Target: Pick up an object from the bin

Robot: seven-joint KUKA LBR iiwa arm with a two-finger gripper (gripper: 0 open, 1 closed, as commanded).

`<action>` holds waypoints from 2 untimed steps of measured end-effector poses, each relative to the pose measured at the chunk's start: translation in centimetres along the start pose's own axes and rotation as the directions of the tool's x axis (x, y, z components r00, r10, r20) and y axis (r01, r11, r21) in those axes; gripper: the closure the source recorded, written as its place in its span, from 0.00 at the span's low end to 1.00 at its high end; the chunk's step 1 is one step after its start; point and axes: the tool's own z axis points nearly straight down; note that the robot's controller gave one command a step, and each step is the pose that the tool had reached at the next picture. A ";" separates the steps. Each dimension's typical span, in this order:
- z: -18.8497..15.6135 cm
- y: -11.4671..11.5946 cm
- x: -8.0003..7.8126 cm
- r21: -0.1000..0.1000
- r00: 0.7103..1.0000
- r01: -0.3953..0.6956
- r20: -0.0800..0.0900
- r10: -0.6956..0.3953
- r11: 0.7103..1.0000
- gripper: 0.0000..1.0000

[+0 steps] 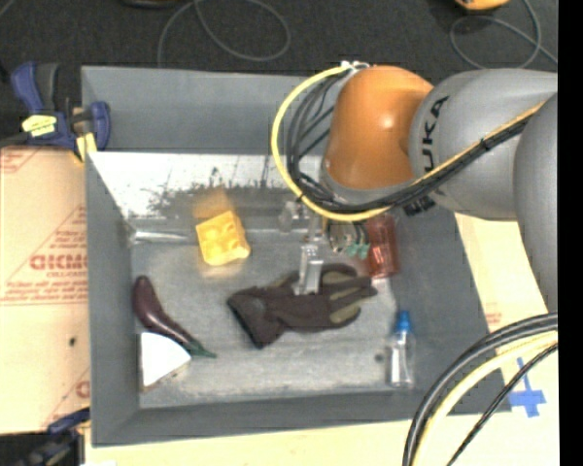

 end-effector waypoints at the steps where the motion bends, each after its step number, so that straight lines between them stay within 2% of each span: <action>1: 6.2 -2.0 3.0 0.001 0.999 0.041 0.001 -0.041 0.999 0.00; 2: 11.5 -2.7 4.4 0.000 0.999 0.046 0.000 -0.046 0.999 0.00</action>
Offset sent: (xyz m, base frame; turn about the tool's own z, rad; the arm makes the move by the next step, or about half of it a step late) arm -0.0292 -0.0295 -0.0604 -0.0316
